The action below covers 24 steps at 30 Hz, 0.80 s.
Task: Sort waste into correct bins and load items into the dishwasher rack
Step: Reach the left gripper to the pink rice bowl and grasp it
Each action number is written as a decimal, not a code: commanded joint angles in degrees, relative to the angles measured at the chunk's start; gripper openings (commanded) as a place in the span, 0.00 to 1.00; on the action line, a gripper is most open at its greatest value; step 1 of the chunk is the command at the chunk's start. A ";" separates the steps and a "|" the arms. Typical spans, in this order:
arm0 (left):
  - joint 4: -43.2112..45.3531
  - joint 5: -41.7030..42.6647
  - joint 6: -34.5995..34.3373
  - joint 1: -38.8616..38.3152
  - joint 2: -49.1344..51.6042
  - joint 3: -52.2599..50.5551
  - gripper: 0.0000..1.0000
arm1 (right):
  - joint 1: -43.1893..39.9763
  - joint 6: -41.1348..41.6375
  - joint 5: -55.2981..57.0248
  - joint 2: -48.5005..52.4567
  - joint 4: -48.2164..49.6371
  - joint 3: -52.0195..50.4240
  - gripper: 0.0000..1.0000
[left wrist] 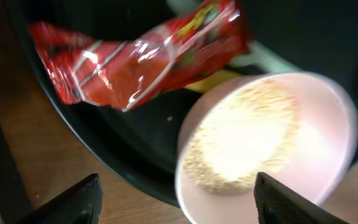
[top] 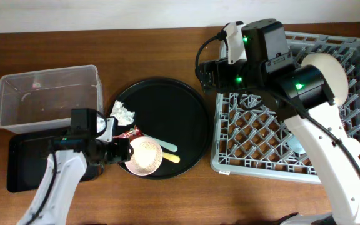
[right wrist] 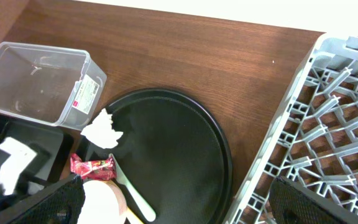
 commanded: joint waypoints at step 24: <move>-2.34 -8.31 2.97 -8.17 7.43 7.85 0.61 | 0.04 0.07 -0.26 0.04 -0.63 0.17 0.98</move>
